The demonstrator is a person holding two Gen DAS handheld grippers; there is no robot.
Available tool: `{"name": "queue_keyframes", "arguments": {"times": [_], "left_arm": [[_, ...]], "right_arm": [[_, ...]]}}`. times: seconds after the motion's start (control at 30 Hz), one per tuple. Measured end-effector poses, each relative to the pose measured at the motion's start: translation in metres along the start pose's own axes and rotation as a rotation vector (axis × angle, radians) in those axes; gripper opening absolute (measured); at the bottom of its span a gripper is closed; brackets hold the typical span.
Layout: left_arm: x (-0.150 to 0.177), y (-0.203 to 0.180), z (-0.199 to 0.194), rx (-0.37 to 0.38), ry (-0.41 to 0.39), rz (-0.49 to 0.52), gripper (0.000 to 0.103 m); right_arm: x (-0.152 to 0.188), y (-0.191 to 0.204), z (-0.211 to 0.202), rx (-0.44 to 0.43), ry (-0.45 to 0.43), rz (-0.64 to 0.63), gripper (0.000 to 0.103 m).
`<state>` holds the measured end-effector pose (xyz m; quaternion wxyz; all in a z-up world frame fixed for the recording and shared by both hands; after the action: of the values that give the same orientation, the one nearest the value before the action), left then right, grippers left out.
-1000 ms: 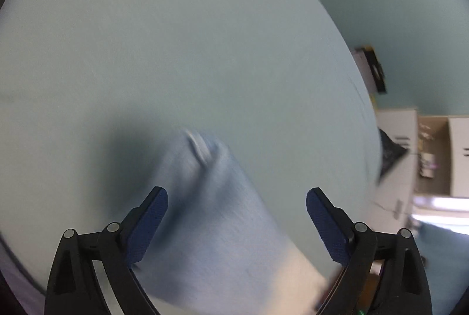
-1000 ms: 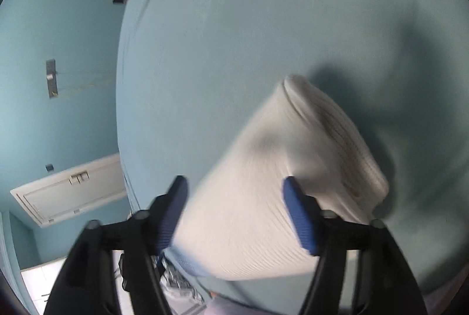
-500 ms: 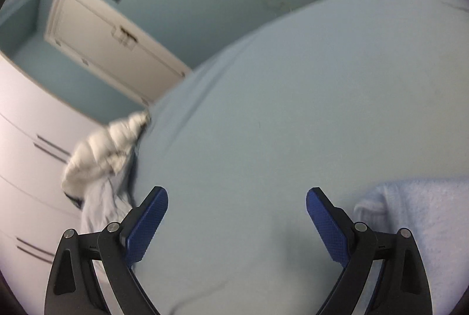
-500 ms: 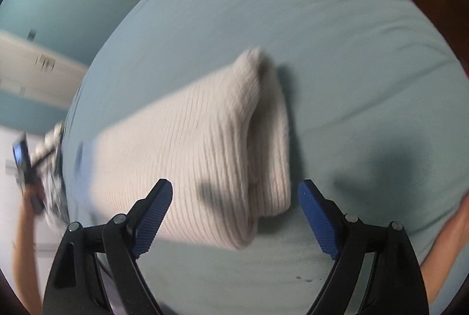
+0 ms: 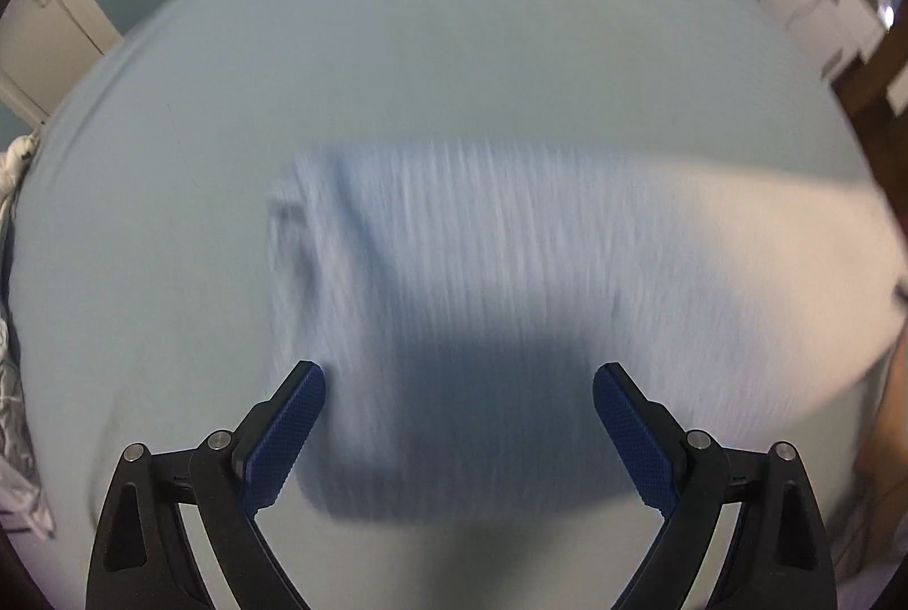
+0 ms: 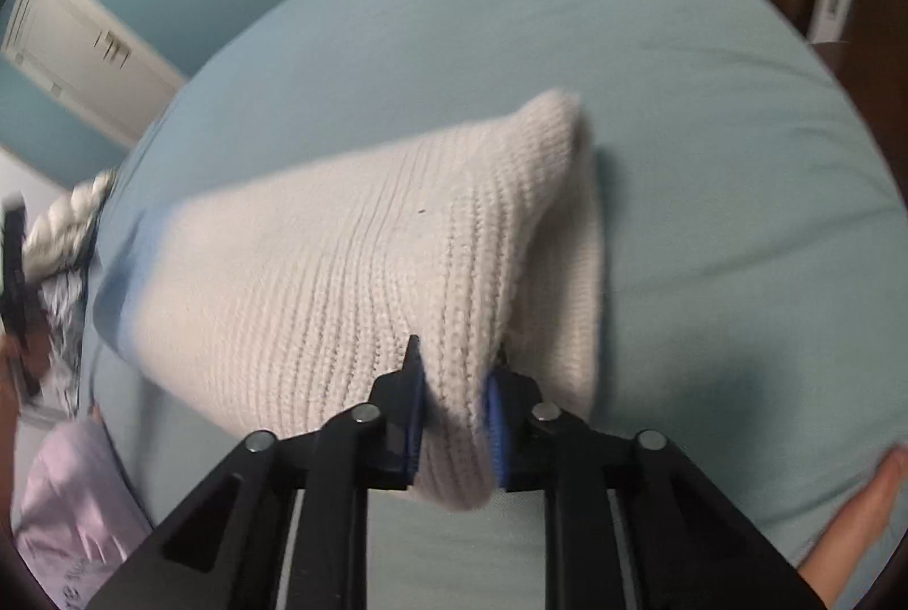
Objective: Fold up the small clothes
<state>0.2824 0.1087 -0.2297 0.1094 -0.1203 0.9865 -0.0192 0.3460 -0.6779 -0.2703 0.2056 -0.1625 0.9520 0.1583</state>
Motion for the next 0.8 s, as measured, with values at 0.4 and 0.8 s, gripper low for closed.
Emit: {"name": "queue_keyframes", "arguments": {"times": [0.4,0.8], "left_arm": [[0.011,0.063,0.021,0.064,-0.072,-0.139,0.097],[-0.014,0.007,0.046,0.078,-0.139,0.036,0.102]], "right_arm": [[0.018,-0.037,-0.001,0.114,0.071,0.244,0.063],[-0.056,0.048,0.016,0.239,-0.017,-0.087,0.078]]}}
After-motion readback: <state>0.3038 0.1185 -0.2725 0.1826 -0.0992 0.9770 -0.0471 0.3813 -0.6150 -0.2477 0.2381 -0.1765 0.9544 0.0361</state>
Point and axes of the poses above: each gripper's, at about its wrist camera, not at the fingertips, and z roughly the way its jaws point, y to its left, x to its underside, the point moved 6 cm from there along z, roughly the way its jaws point, and after that the axes turned 15 degrees about -z, right-handed, at the moved point
